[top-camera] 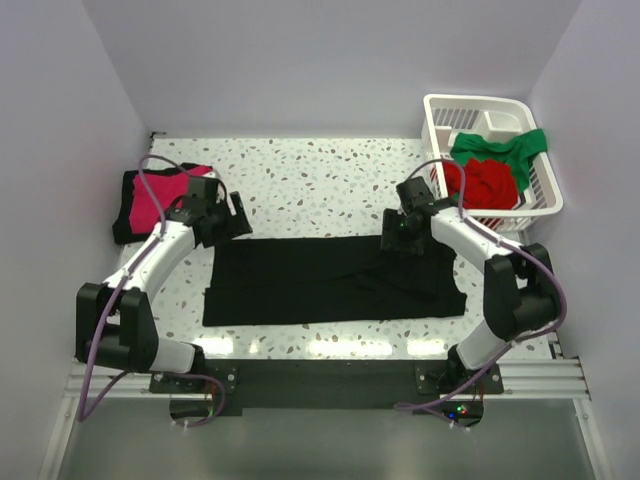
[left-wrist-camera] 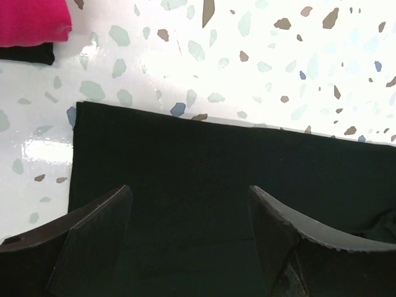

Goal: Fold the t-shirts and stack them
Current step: Fold the tshirt

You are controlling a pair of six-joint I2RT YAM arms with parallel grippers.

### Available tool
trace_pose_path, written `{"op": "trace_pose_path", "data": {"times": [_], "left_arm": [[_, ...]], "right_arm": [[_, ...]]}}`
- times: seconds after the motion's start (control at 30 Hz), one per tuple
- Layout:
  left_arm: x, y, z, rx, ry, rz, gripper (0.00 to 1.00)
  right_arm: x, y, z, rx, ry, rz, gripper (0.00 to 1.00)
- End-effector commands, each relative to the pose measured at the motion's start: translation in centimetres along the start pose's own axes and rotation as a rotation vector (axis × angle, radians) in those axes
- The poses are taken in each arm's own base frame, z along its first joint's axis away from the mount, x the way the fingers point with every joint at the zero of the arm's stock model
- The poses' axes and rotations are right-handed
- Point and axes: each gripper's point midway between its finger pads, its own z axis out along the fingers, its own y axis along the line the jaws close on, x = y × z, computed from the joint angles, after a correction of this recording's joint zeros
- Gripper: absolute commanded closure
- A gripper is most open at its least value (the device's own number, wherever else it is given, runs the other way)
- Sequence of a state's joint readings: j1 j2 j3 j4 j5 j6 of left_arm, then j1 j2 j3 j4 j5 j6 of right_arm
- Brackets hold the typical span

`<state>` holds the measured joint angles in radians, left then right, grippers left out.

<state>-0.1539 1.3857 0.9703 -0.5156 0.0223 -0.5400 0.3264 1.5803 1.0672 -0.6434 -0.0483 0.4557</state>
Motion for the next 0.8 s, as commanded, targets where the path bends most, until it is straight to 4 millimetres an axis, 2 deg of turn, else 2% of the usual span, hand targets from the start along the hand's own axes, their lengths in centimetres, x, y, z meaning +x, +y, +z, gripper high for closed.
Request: {"op": "trace_pose_path", "data": {"times": [0.0, 0.13, 0.2, 0.33, 0.43, 0.5, 0.53, 0.6, 0.63, 0.77], "left_arm": [[-0.8, -1.6, 0.5, 0.068, -0.027, -0.007, 0.20], [0.4, -1.1, 1.5, 0.063, -0.003, -0.007, 0.20], [1.3, -0.8, 2.2, 0.065, 0.017, -0.006, 0.20], [3.4, -0.3, 4.0, 0.071, 0.075, -0.013, 0.20], [4.9, 0.4, 5.1, 0.061, 0.115, -0.019, 0.18], [5.9, 0.6, 5.6, 0.067, 0.139, -0.026, 0.18], [6.3, 0.8, 5.8, 0.062, 0.151, -0.030, 0.18], [7.0, 1.1, 6.0, 0.057, 0.162, -0.034, 0.18], [7.3, 1.2, 6.0, 0.057, 0.166, -0.033, 0.18], [8.0, 1.7, 5.8, 0.049, 0.168, -0.032, 0.17]], "right_arm": [[-4.7, 2.8, 0.1, -0.080, -0.136, -0.032, 0.42], [-4.6, 3.3, 1.7, -0.082, -0.117, -0.058, 0.42], [-3.8, 3.4, 2.6, -0.077, -0.082, -0.069, 0.43], [-1.6, 4.1, 3.1, -0.072, -0.034, -0.109, 0.44], [0.3, 4.2, 2.8, -0.069, 0.001, -0.109, 0.45], [0.8, 4.5, 1.7, -0.076, -0.006, -0.108, 0.45], [1.7, 4.2, 1.3, -0.068, 0.012, -0.108, 0.45], [2.5, 4.2, 0.4, -0.074, 0.027, -0.100, 0.46], [3.8, 3.6, 0.2, -0.064, 0.069, -0.095, 0.46], [6.1, 2.9, -1.1, -0.059, 0.123, -0.087, 0.48]]}}
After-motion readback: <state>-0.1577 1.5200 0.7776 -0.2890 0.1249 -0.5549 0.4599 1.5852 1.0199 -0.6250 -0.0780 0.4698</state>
